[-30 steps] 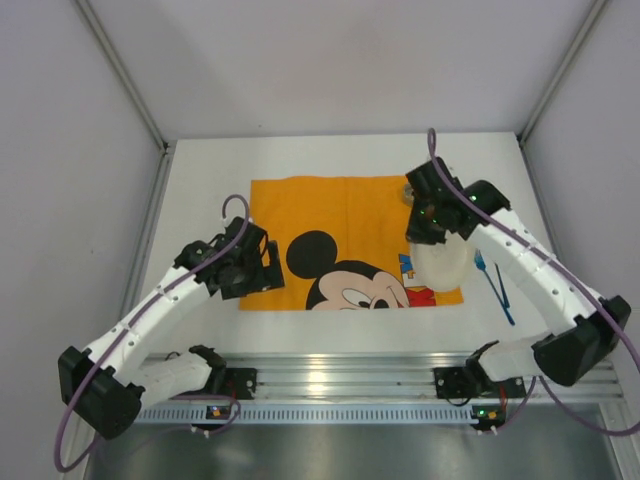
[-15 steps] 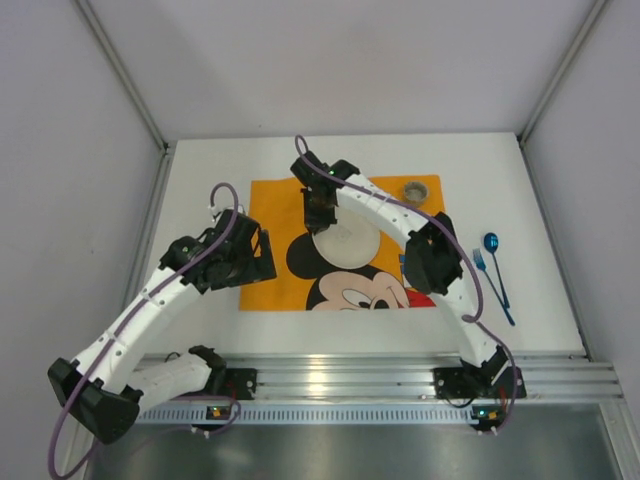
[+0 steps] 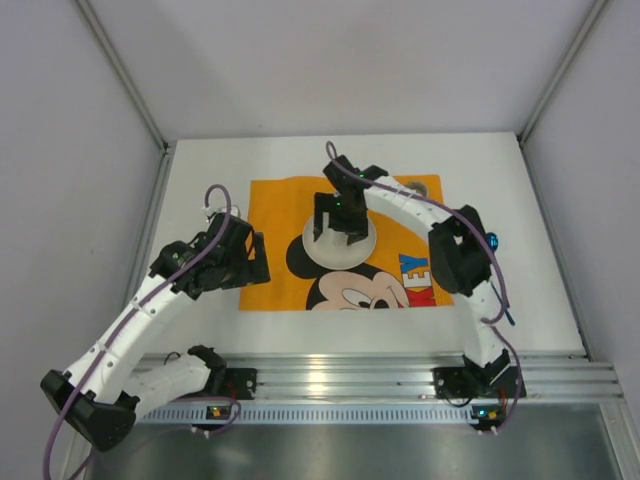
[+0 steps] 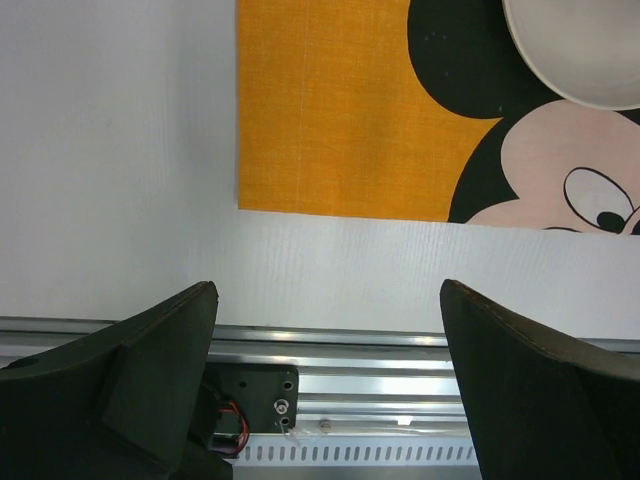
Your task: Set the dinner table for one person
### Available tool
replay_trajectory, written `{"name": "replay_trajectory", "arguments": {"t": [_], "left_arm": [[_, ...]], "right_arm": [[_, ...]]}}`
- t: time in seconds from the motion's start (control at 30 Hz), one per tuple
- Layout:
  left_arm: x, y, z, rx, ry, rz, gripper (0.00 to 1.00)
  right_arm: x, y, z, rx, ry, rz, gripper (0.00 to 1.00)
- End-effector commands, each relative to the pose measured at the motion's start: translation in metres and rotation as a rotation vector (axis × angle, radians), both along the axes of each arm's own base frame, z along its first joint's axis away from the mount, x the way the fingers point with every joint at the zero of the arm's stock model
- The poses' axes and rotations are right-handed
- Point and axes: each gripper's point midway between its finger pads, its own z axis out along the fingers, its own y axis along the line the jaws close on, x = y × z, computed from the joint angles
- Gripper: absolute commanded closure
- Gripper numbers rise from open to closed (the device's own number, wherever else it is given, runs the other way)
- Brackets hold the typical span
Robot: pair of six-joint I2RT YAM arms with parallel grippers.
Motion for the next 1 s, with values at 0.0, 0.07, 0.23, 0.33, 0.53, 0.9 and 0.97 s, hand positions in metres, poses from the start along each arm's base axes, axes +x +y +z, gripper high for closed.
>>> {"name": "replay_trajectory", "arguments": {"t": [0.0,0.07,0.23,0.33,0.53,0.9,0.97], "left_arm": [[0.007,-0.003,0.001,0.017,-0.025,-0.041,0.01],[0.011,-0.008,-0.005,0.016,-0.019,-0.067,0.01],[0.024,-0.025,-0.021,-0.002,0.001,-0.121,0.01],[0.032,-0.039,-0.033,-0.03,0.012,-0.161,0.02],[0.037,-0.062,-0.055,-0.066,0.096,-0.232,0.01],[0.044,-0.069,-0.053,-0.079,0.086,-0.248,0.02],[0.042,-0.066,-0.056,-0.075,0.092,-0.234,0.01]], "right_arm": [[0.031,-0.06,0.119,0.164,-0.246,-0.066,0.04],[0.031,-0.123,0.114,0.101,-0.238,-0.158,0.02],[-0.013,-0.273,0.107,0.001,-0.22,-0.452,0.03],[-0.042,-0.338,0.082,-0.043,-0.146,-0.632,0.05],[-0.07,-0.388,0.037,-0.093,0.004,-0.795,0.16],[-0.073,-0.43,-0.006,-0.272,0.115,-0.857,0.27],[-0.072,-0.435,-0.014,-0.294,0.124,-0.854,0.29]]}}
